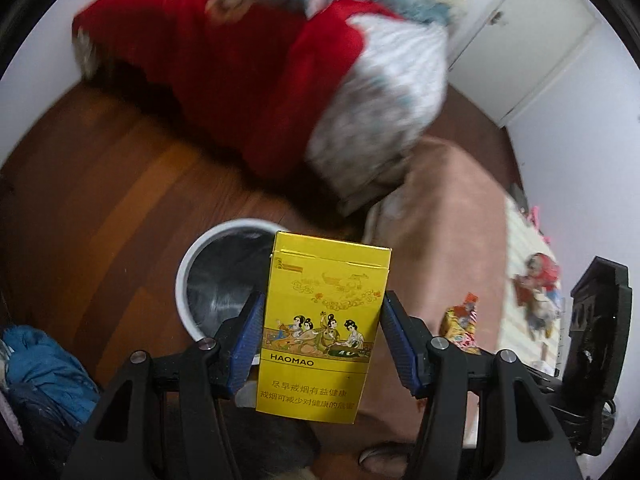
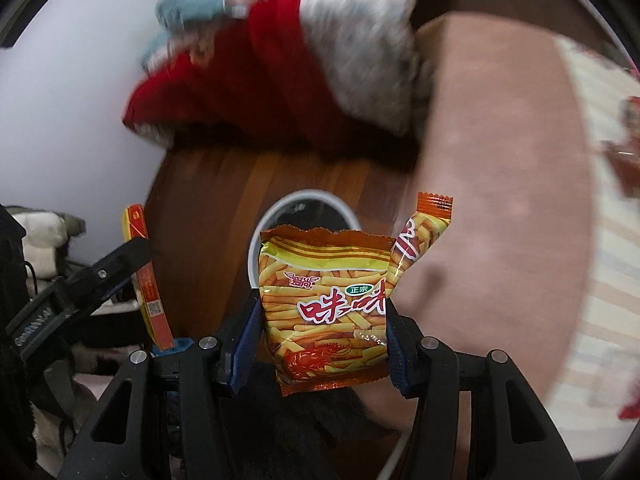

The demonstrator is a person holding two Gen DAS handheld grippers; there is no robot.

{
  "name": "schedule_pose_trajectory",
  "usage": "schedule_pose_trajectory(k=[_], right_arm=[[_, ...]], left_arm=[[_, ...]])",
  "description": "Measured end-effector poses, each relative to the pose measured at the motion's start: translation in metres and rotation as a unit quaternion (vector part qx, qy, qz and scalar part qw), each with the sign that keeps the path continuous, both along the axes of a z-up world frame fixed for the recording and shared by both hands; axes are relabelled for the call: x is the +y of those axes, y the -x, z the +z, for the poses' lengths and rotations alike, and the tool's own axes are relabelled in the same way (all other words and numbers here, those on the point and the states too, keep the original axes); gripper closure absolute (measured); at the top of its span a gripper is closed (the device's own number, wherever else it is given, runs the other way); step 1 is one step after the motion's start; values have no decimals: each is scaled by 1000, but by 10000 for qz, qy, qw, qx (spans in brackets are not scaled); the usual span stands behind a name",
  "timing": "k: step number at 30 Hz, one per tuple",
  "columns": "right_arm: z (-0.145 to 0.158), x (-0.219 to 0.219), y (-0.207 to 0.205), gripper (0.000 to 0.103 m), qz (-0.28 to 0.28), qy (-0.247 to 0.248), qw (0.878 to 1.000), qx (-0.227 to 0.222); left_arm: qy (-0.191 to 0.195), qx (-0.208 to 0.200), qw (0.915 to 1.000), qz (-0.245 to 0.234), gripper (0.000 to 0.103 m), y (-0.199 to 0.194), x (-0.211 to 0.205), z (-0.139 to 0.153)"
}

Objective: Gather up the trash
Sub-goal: 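Carry both items over the white bin and open both tools to drop them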

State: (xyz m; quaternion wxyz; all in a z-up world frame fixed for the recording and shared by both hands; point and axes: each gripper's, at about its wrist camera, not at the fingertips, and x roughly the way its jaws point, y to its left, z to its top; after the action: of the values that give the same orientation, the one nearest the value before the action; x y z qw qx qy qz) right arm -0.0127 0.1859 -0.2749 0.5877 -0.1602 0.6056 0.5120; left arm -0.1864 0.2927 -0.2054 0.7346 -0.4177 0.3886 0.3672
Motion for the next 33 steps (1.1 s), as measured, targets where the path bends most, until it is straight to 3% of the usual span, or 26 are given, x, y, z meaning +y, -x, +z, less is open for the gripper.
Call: schedule_pose_trajectory(k=[7,9,10,15,18,24,29,33], right_arm=[[-95,97,32,47,428,793,9959,33],[-114,112,34,47,493,990,9939,37],[-125,119,37,46,569,1098,9923,32],[-157,142,43,21,809,1454,9860,92],[-159,144,46,2,990,1510,9835,63],[-149,146,42,1,1084,1466,9830,-196],[-124,133,46,0,1215,1562,9753,-981],[-107,117,50,0,1307,1565,9696,-1355]], left_arm=[[929,86,9949,379,43,19,72,-90],[1153,165,9917,539,16,22,85,-115],[1212,170,9908,577,12,26,90,-122],[1291,416,9872,842,4,43,99,-145],[957,647,9884,985,4,52,95,-142],[365,1235,9857,1084,4,67,80,-126],[83,1572,9816,1081,4,72,64,-109],[-18,1678,9809,984,4,74,51,-96]])
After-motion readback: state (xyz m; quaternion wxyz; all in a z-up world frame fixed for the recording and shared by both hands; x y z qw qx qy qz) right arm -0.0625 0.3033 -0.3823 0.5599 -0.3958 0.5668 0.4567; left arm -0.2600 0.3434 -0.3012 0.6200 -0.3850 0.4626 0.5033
